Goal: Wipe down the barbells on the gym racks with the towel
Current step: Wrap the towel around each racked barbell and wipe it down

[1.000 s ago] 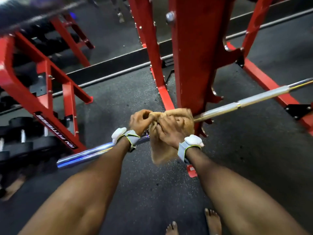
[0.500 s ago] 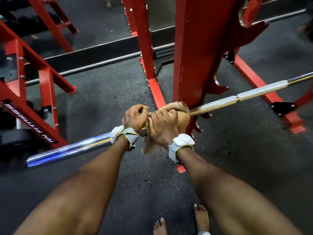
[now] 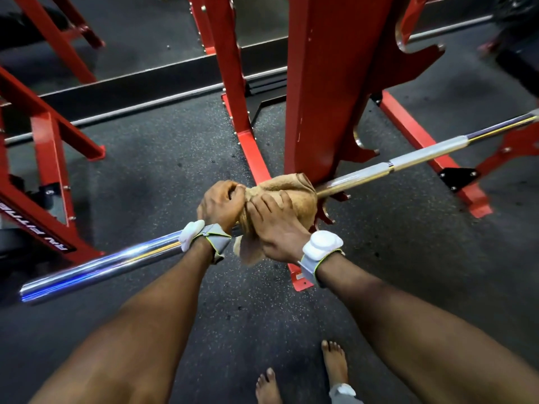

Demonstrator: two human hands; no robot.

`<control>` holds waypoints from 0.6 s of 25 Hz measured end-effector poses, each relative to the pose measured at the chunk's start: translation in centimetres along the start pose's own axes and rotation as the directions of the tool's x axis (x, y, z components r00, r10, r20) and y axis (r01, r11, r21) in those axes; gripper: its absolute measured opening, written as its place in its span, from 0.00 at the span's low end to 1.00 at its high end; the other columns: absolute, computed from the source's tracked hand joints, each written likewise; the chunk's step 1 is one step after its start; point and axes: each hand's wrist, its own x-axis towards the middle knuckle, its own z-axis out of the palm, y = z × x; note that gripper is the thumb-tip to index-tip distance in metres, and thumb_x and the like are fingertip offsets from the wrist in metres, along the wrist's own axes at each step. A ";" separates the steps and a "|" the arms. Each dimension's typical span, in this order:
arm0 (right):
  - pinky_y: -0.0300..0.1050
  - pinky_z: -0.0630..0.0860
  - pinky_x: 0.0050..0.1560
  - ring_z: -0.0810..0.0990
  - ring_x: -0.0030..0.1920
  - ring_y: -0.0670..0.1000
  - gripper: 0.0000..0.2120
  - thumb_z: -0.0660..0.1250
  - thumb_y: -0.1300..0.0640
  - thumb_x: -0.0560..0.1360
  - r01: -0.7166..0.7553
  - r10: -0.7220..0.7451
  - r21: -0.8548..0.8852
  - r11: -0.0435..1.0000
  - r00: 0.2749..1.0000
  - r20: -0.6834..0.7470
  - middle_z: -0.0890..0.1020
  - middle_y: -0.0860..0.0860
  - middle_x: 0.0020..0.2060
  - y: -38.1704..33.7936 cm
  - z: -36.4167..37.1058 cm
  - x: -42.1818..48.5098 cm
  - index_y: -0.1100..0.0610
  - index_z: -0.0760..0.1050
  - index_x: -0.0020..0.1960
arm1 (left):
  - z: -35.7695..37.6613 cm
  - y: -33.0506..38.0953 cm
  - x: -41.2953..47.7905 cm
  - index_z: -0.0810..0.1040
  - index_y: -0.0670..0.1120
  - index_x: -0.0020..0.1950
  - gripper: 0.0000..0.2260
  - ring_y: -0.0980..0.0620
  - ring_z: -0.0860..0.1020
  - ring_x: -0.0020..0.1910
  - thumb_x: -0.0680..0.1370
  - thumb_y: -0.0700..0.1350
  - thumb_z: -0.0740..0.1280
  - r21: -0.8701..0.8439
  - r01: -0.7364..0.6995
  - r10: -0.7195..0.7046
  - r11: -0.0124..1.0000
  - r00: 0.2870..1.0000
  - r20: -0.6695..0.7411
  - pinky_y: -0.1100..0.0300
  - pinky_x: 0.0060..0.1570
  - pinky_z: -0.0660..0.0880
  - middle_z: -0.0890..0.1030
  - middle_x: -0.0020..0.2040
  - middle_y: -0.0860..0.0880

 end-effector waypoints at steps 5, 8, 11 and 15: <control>0.57 0.66 0.61 0.73 0.61 0.58 0.25 0.68 0.49 0.71 -0.042 0.038 0.018 0.999 0.983 0.180 0.75 0.55 0.60 -1.5 -2.8 3.6 0.57 0.69 0.64 | -0.1 -0.2 -0.1 0.83 0.51 0.47 0.10 0.52 0.79 0.54 0.75 0.48 0.62 -0.115 -0.092 0.085 0.989 0.995 -0.058 0.57 0.55 0.74 0.82 0.53 0.54; 0.50 0.73 0.54 0.81 0.56 0.58 0.13 0.64 0.45 0.68 -0.047 -0.038 0.214 0.976 0.925 0.377 0.83 0.53 0.53 0.7 -3.4 6.4 0.52 0.75 0.46 | 0.2 -0.6 0.0 0.83 0.52 0.48 0.11 0.52 0.79 0.55 0.75 0.48 0.61 -0.090 -0.083 0.077 0.992 0.995 -0.068 0.57 0.55 0.74 0.82 0.53 0.55; 0.46 0.74 0.47 0.82 0.46 0.55 0.13 0.58 0.44 0.58 -0.057 -0.115 0.334 0.941 0.873 0.474 0.82 0.55 0.41 1.7 -3.6 7.6 0.51 0.66 0.38 | 0.4 -0.7 -0.2 0.83 0.51 0.48 0.10 0.51 0.79 0.55 0.76 0.49 0.63 -0.062 -0.097 0.094 0.993 0.994 -0.047 0.56 0.54 0.75 0.82 0.53 0.54; 0.50 0.70 0.51 0.78 0.47 0.53 0.17 0.69 0.43 0.64 -0.074 0.070 0.014 0.997 0.983 0.172 0.79 0.49 0.43 0.1 -1.8 4.2 0.51 0.74 0.47 | 0.5 -0.4 0.3 0.83 0.50 0.49 0.08 0.50 0.79 0.54 0.77 0.50 0.66 -0.043 -0.043 0.041 0.998 0.998 -0.036 0.56 0.53 0.75 0.82 0.53 0.52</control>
